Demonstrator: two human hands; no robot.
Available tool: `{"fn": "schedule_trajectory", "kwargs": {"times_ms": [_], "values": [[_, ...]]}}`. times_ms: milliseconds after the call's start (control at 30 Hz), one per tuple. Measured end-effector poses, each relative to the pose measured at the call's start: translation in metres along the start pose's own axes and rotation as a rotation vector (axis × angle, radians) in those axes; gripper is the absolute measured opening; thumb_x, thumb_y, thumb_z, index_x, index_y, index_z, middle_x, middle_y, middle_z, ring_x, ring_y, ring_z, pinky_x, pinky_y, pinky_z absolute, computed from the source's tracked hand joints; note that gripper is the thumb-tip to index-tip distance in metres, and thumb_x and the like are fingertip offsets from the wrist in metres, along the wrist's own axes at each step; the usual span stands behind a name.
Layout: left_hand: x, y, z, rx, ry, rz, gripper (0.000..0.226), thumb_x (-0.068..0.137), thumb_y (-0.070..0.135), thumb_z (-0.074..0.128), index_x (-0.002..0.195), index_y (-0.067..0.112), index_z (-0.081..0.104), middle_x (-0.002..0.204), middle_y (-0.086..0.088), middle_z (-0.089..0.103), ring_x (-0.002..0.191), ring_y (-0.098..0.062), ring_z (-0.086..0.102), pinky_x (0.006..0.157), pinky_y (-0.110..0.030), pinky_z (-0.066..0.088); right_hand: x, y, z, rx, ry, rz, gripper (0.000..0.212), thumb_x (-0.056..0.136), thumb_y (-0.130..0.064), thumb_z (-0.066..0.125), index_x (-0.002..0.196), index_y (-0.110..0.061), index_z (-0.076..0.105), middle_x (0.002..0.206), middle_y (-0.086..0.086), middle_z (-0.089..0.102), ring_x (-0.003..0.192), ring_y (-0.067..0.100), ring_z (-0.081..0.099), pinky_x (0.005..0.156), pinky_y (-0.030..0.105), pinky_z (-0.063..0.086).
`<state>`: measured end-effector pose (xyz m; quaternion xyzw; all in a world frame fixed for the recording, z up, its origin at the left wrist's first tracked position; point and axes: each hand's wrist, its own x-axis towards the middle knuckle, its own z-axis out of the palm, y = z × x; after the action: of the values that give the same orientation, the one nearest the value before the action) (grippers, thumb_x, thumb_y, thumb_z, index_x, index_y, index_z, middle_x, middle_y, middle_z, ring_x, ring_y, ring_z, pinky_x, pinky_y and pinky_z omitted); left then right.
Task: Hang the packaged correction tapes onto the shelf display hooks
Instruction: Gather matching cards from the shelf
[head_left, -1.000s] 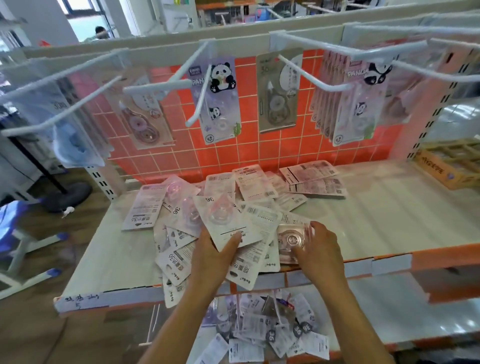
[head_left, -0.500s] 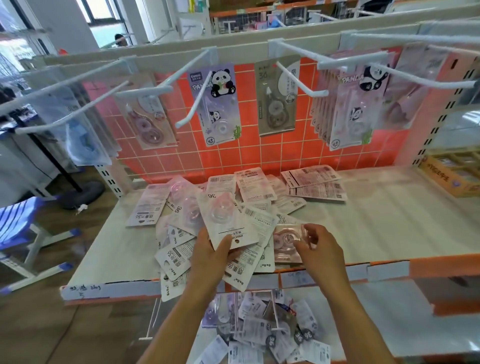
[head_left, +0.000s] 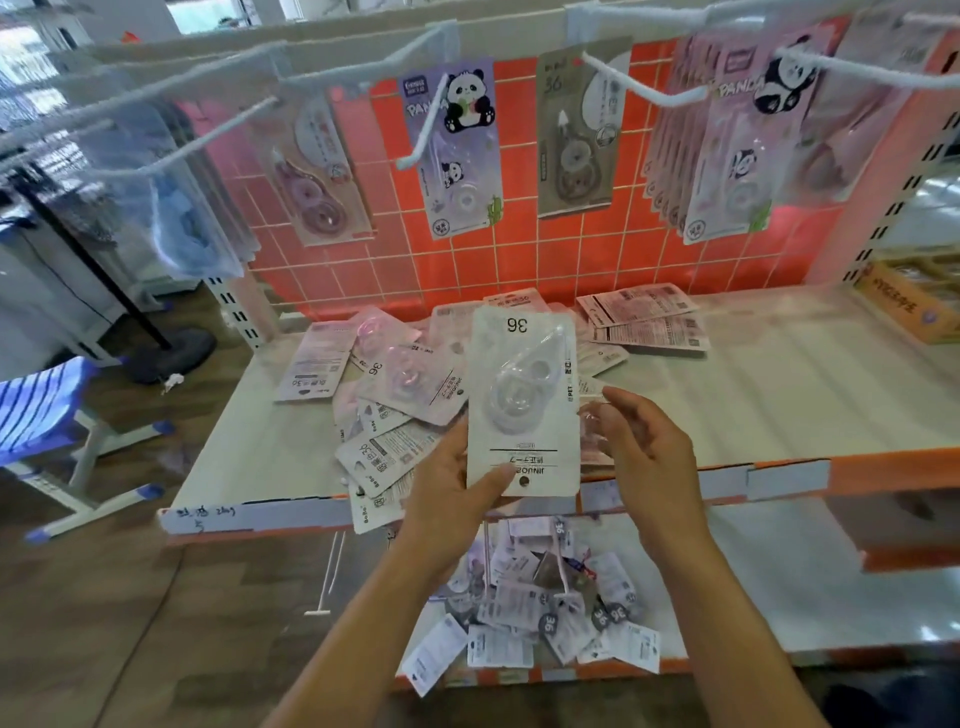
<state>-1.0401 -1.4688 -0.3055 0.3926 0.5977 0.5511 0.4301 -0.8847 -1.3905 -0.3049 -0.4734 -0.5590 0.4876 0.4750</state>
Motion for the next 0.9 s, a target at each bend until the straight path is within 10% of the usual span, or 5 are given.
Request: {"fn": "schedule_trajectory", "kwargs": {"times_ms": [267, 767, 900], "values": [[-0.049, -0.015, -0.048, 0.304, -0.192, 0.027, 0.037, 0.088, 0.005, 0.064, 0.101, 0.040, 0.058, 0.092, 0.020, 0.071, 0.089, 0.001, 0.068, 0.072, -0.017, 0.055, -0.055, -0.019, 0.019, 0.196, 0.029, -0.060, 0.034, 0.091, -0.007, 0.060, 0.107, -0.037, 0.056, 0.086, -0.014, 0.065, 0.081, -0.004, 0.063, 0.069, 0.013, 0.050], [-0.116, -0.088, -0.113, 0.466, -0.051, -0.114, 0.027, 0.085, 0.015, 0.070, 0.110, 0.026, 0.066, 0.093, 0.009, 0.071, 0.084, -0.014, 0.070, 0.077, -0.041, 0.059, -0.159, 0.054, 0.028, -0.111, -0.016, 0.283, 0.026, 0.086, 0.002, 0.062, 0.083, -0.024, 0.062, 0.081, -0.006, 0.066, 0.078, 0.011, 0.061, 0.064, 0.016, 0.049], [-0.111, -0.097, -0.106, 0.540, -0.044, -0.050, 0.014, 0.086, 0.019, 0.070, 0.093, 0.029, 0.063, 0.084, 0.008, 0.069, 0.079, -0.011, 0.066, 0.071, -0.026, 0.057, -0.157, 0.082, 0.024, -0.210, -0.105, 0.392, 0.028, 0.085, 0.006, 0.061, 0.083, -0.021, 0.064, 0.087, -0.003, 0.067, 0.085, 0.011, 0.062, 0.072, 0.020, 0.050]]}}
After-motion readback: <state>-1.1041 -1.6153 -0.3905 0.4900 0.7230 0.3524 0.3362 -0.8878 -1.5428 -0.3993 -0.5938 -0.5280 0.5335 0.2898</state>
